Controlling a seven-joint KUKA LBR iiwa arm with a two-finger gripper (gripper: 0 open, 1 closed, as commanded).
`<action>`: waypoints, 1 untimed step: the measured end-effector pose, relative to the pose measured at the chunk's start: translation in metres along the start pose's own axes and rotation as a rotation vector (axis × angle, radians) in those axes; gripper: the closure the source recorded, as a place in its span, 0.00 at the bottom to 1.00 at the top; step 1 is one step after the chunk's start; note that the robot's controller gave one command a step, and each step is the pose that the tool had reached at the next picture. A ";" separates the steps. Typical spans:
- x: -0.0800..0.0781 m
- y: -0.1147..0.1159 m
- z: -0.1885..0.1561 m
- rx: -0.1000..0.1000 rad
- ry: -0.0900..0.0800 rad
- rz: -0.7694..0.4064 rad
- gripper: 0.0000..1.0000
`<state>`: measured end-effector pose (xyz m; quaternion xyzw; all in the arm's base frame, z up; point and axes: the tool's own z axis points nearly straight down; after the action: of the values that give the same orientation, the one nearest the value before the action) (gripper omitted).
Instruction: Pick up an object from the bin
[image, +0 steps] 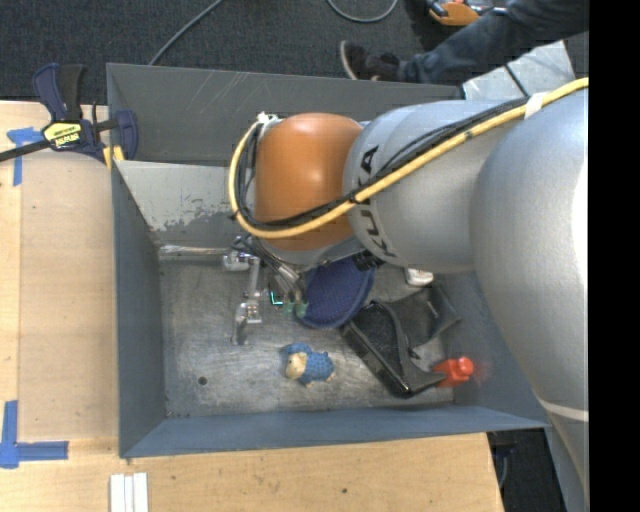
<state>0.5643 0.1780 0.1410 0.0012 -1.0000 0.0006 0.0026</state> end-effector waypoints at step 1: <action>0.033 -0.088 0.008 0.004 -0.003 -0.027 0.00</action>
Offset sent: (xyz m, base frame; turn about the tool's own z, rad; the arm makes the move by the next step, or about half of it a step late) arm -0.0331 -0.0825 -0.0066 -0.0336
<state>0.5310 0.0896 0.1337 0.0146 -0.9999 0.0023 0.0009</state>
